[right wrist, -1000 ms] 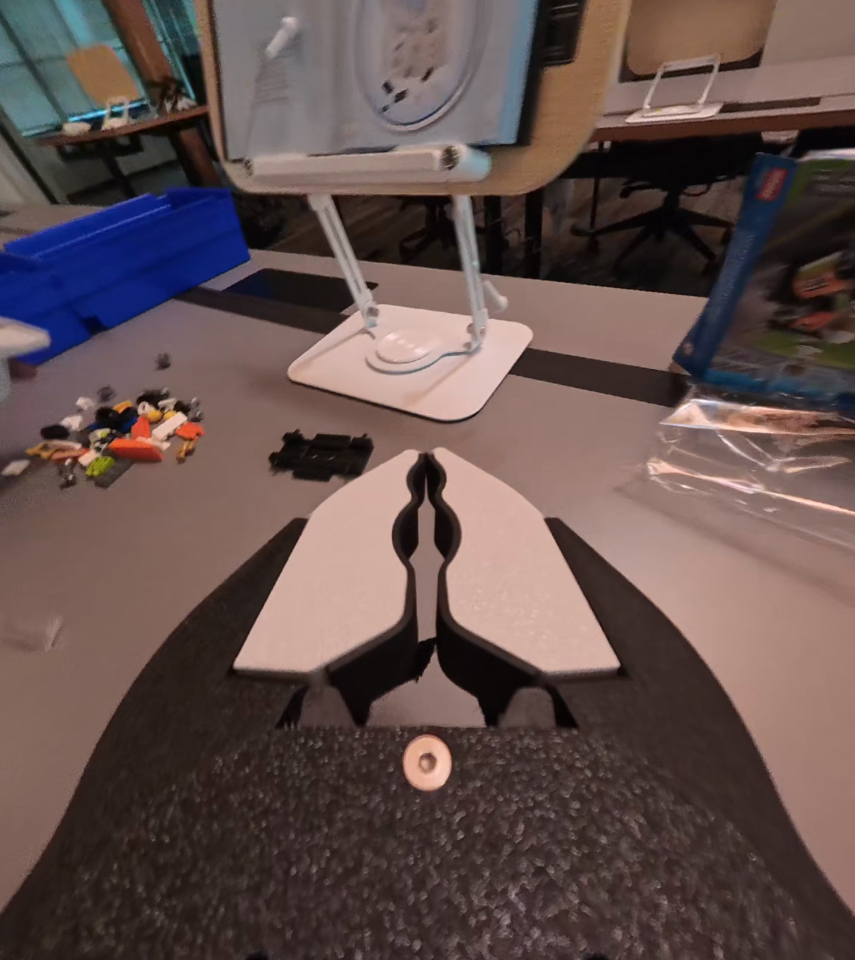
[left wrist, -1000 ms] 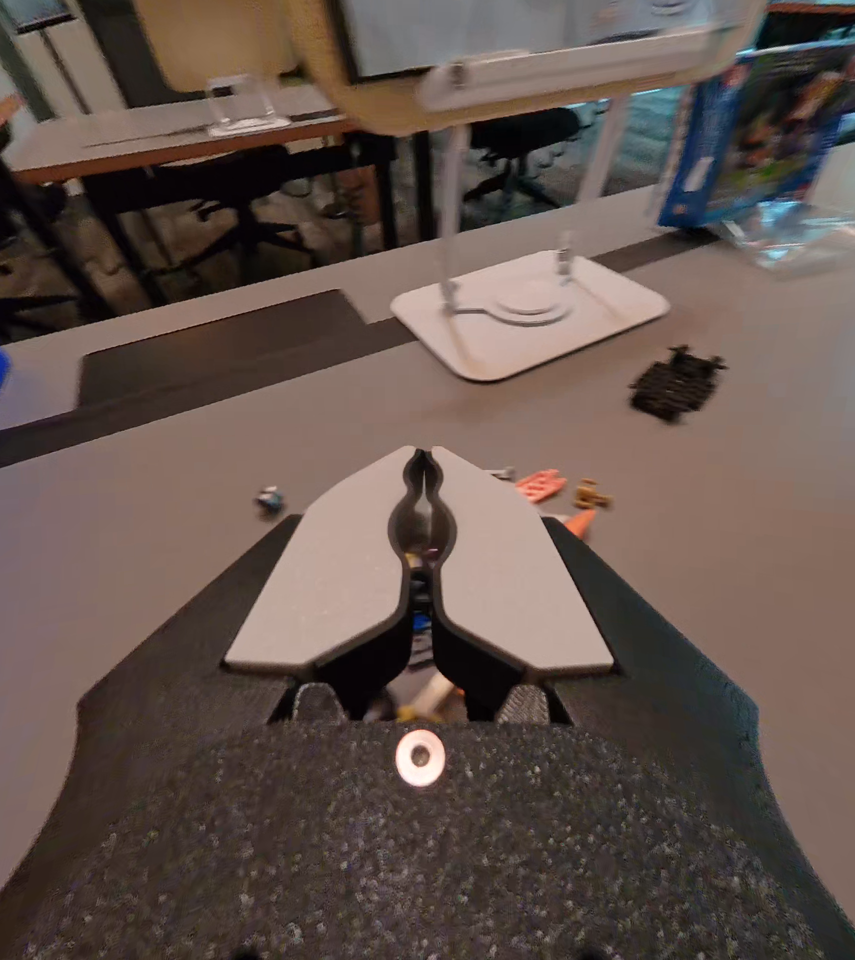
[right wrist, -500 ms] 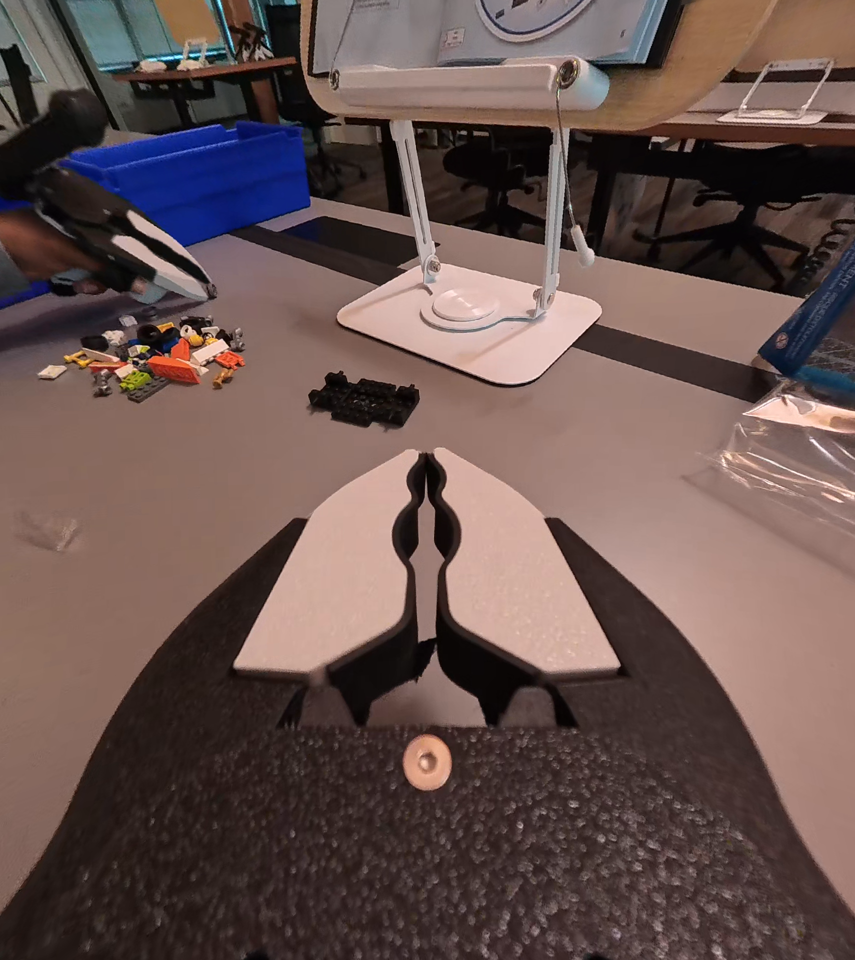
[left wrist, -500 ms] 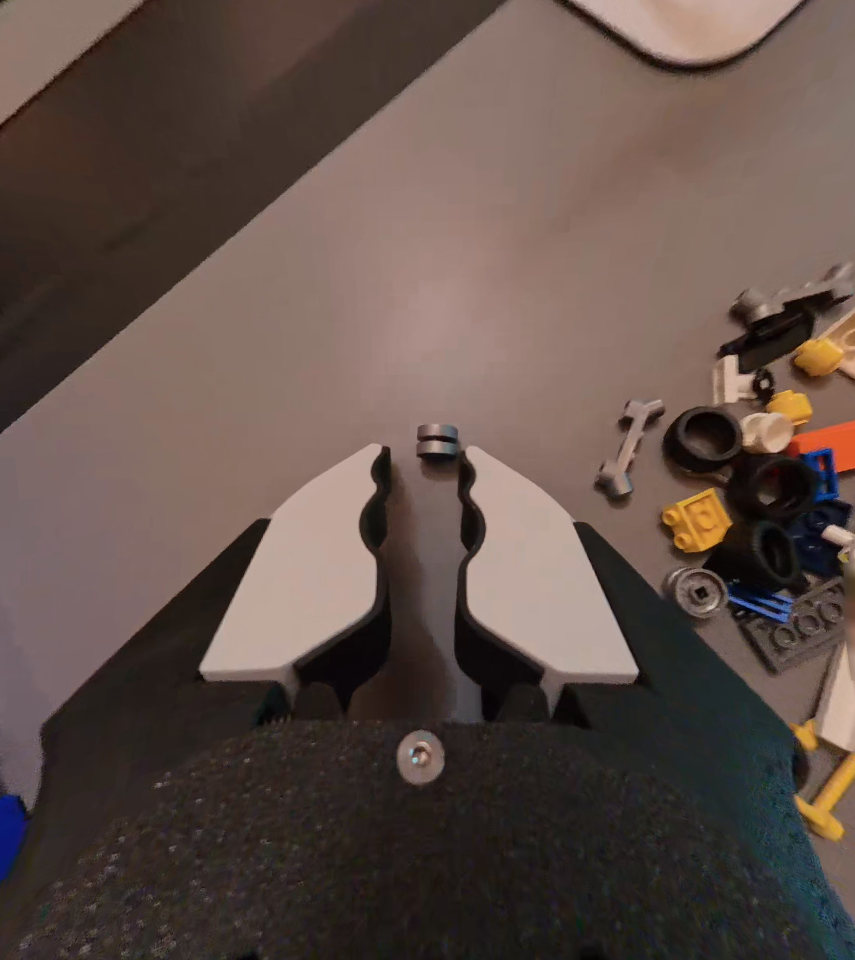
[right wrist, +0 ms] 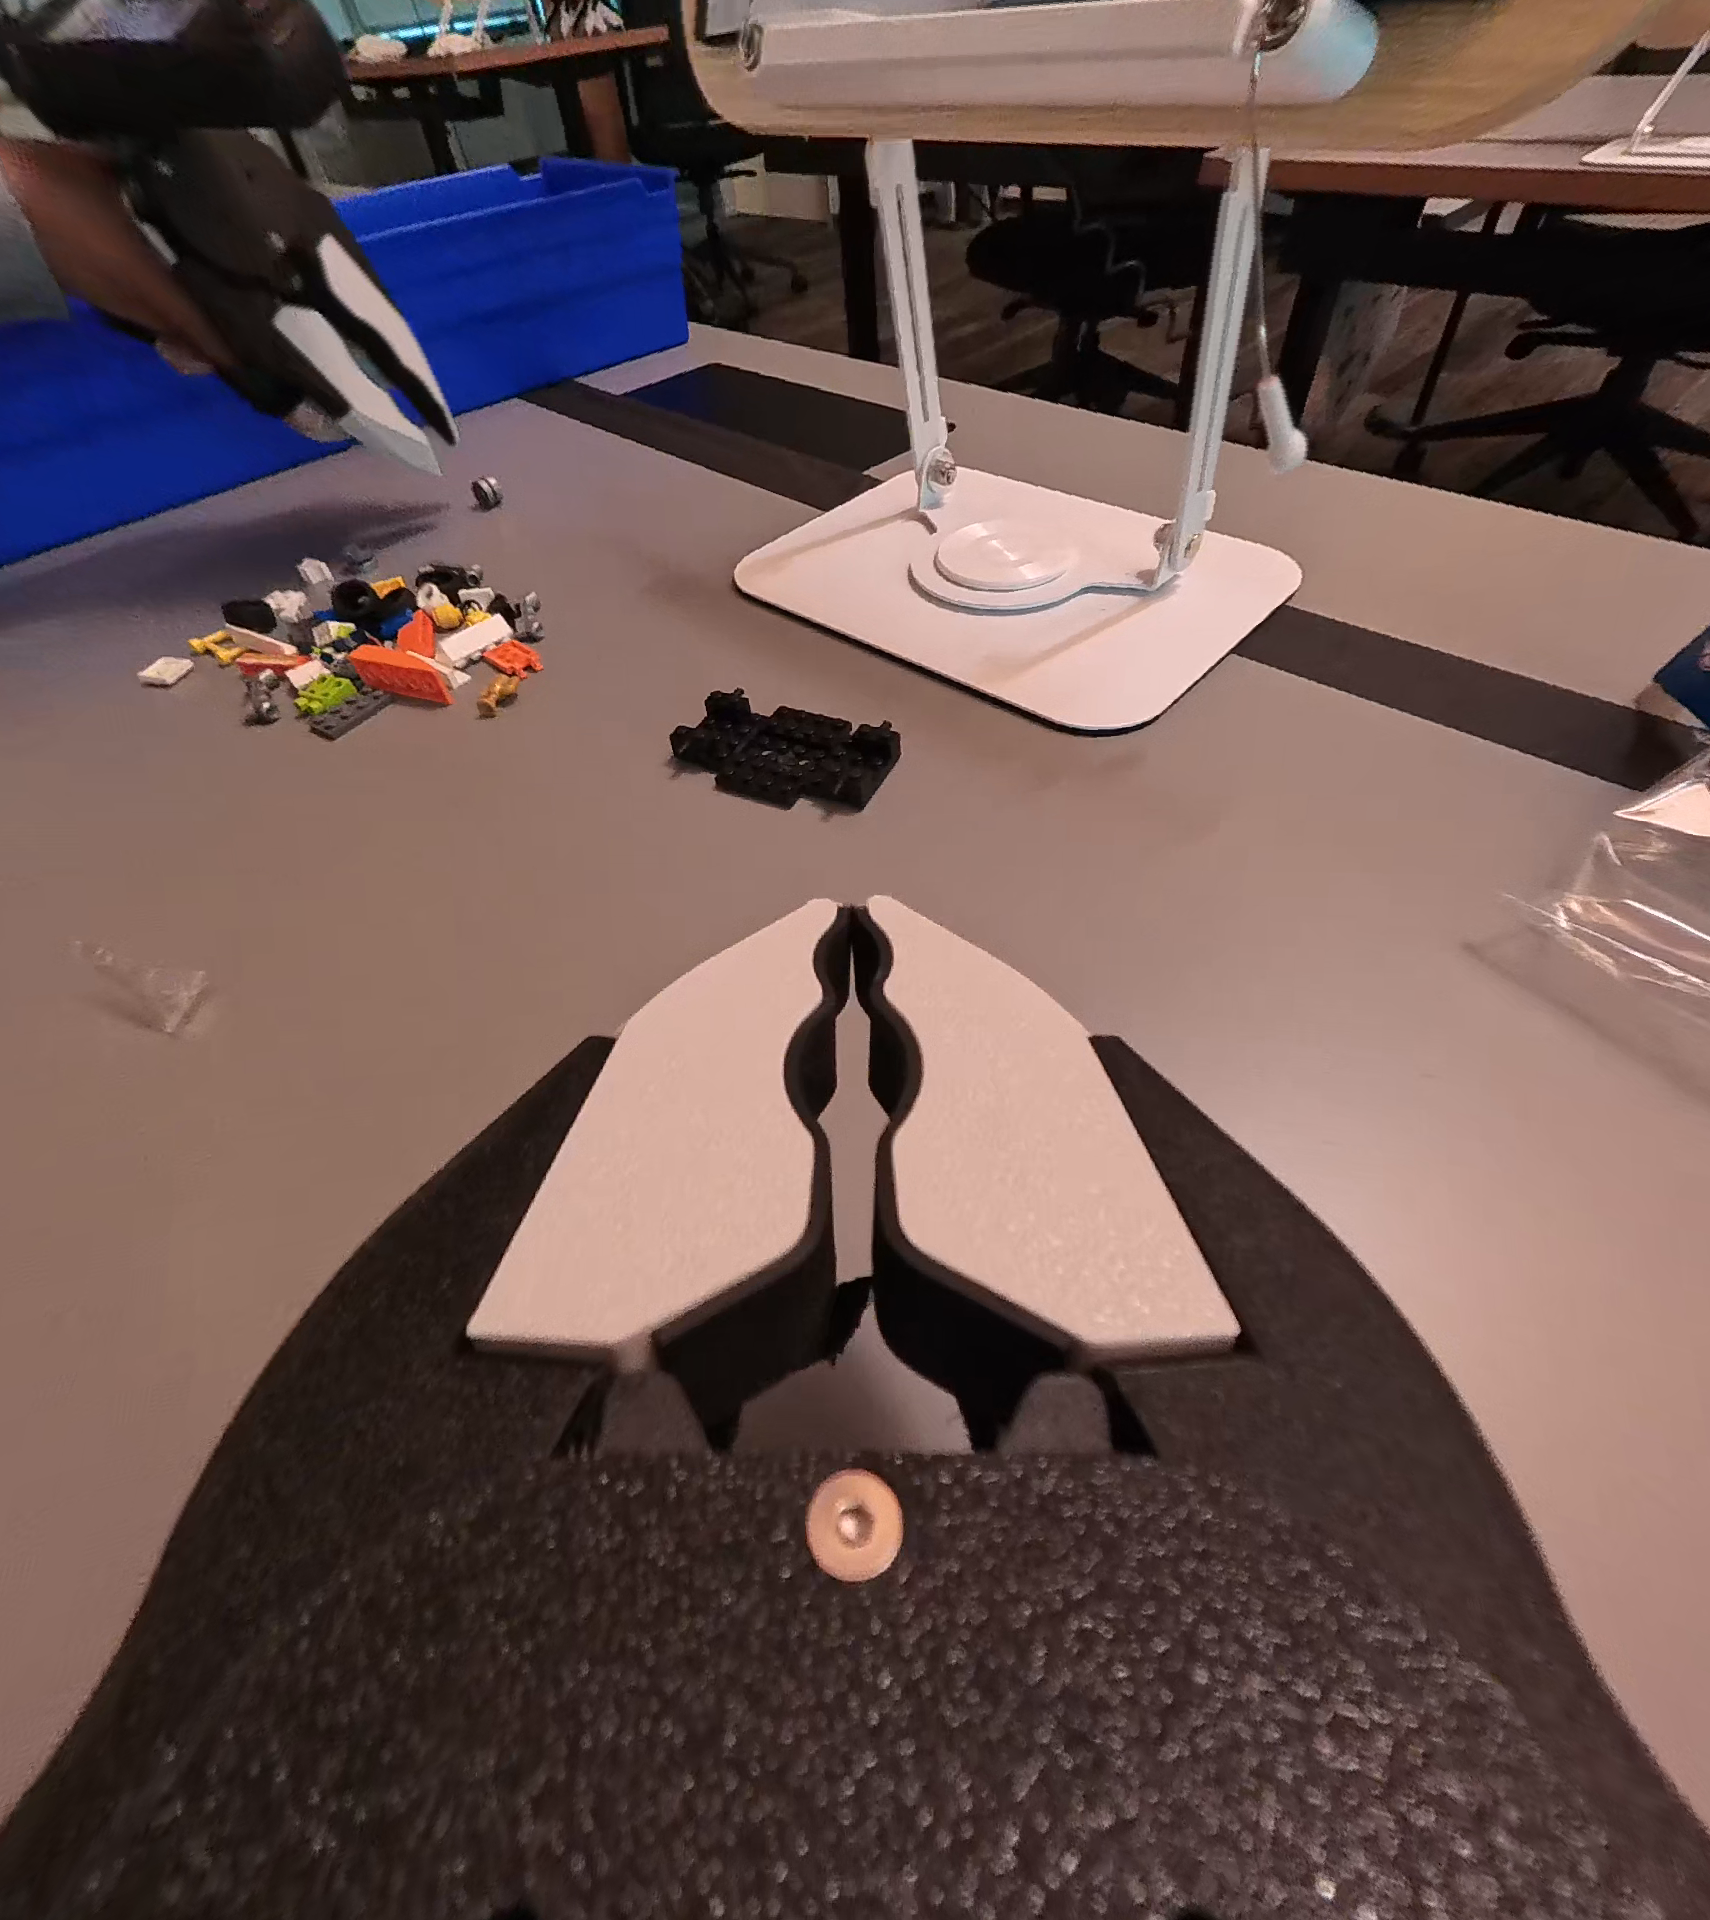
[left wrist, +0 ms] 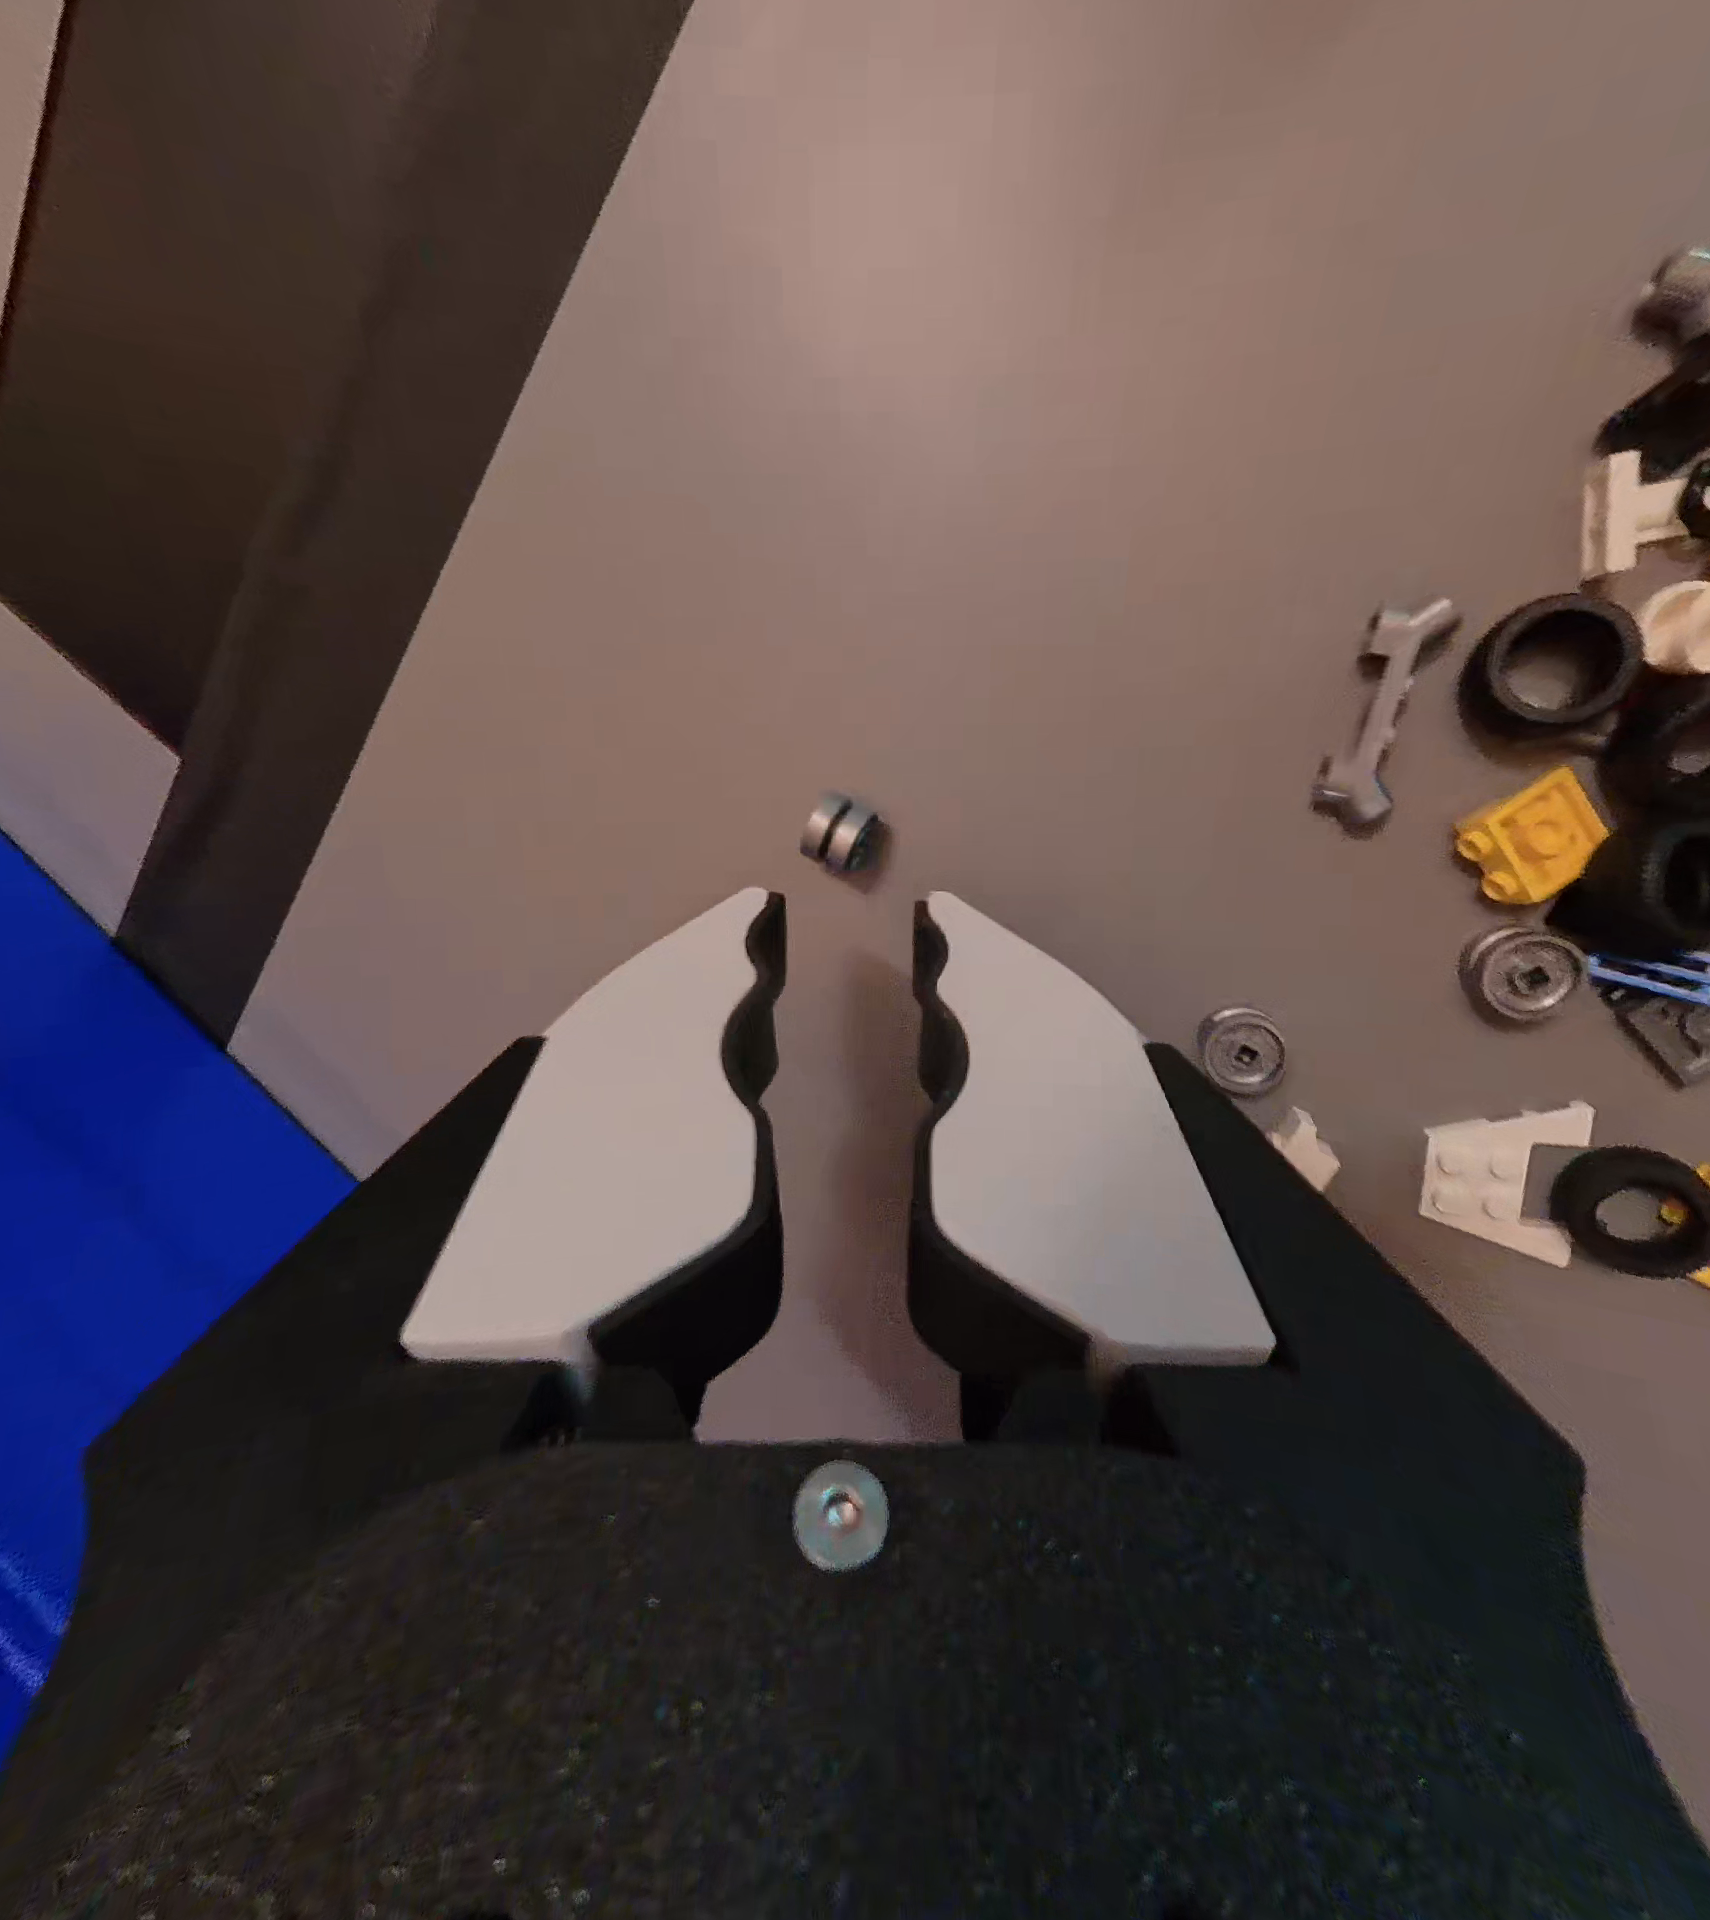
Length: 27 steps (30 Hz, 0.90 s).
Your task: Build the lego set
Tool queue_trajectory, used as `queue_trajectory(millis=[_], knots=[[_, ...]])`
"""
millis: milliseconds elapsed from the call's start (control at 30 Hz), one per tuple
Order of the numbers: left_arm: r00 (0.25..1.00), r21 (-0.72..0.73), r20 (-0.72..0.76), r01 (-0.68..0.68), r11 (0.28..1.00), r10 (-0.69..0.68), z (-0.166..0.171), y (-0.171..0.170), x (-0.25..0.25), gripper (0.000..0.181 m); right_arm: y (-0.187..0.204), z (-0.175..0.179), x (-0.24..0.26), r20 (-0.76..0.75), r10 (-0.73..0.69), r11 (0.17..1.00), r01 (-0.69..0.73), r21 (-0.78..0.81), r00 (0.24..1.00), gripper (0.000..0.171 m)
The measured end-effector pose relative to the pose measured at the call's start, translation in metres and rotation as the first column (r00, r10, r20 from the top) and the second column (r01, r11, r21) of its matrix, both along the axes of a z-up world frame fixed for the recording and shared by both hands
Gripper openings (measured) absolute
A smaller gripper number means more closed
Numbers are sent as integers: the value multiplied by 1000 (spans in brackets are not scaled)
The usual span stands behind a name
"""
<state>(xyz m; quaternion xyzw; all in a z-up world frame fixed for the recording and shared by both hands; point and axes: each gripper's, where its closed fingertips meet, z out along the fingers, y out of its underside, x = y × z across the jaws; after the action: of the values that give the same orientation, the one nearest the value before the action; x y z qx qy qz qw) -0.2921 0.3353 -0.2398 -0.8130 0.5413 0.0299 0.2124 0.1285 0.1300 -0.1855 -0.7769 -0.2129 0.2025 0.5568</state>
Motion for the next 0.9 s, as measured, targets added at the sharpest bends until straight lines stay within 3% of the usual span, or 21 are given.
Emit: queue_trajectory(millis=[167, 433, 667, 733, 833, 900], knots=[[998, -60, -59, 22, 998, -25, -14, 8, -8, 23, -1, -2, 0, 37, 0, 1000, 0, 2, 999, 0], [999, -93, -27, 34, 995, -36, -21, 15, -5, 10, 0, -9, 0, 20, 9, 1000, -9, -30, 1000, 0], [996, -244, -70, 41, 969, -60, -19, -3, -14, 10, 0, -9, 0, 16, 12, 999, -12, -37, 1000, 0], [998, -361, -19, 52, 931, -63, -13, -21, -11, 10, 0, -10, -1, 5, 21, 999, -21, -48, 1000, 0], [998, -619, 55, 59, 783, -32, -4, -60, -7, 10, -1, -13, -4, -2, 36, 997, -36, -65, 999, 0], [998, -683, 47, 63, 728, -42, -8, -70, -10, 10, -2, -15, -5, 6, 41, 997, -41, -69, 999, 0]])
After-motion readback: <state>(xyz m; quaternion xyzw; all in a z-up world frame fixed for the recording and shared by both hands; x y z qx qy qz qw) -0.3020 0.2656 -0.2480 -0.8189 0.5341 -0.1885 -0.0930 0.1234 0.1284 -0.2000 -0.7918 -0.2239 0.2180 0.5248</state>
